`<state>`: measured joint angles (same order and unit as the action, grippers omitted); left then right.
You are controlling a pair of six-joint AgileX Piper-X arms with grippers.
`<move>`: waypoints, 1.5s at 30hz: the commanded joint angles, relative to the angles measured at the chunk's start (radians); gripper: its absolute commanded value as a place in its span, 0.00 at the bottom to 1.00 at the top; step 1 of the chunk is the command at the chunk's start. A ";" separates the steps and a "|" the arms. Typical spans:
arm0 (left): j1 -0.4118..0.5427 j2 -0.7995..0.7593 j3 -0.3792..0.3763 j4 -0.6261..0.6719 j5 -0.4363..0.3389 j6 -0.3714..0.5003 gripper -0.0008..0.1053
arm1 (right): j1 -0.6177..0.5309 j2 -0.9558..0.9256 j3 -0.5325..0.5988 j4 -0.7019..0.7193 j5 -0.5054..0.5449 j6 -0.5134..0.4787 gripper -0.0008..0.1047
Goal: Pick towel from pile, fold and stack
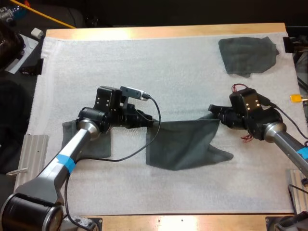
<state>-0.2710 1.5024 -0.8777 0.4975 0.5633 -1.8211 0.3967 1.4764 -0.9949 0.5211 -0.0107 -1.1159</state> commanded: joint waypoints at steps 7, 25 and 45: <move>0.039 0.034 -0.009 -0.098 0.022 -0.015 0.01 | -0.033 0.036 -0.004 -0.091 0.003 0.043 0.01; 0.063 -0.008 -0.046 -0.248 0.177 -0.107 0.65 | -0.048 0.005 -0.003 -0.389 -0.111 0.031 0.60; 0.065 -0.568 -0.054 0.397 0.021 0.126 0.62 | -0.047 -0.497 -0.004 0.190 -0.124 -0.218 0.58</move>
<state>-0.2078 0.9675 -0.9235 0.7959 0.6008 -1.7086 0.3527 1.0172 -0.9944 0.6553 -0.1201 -1.3174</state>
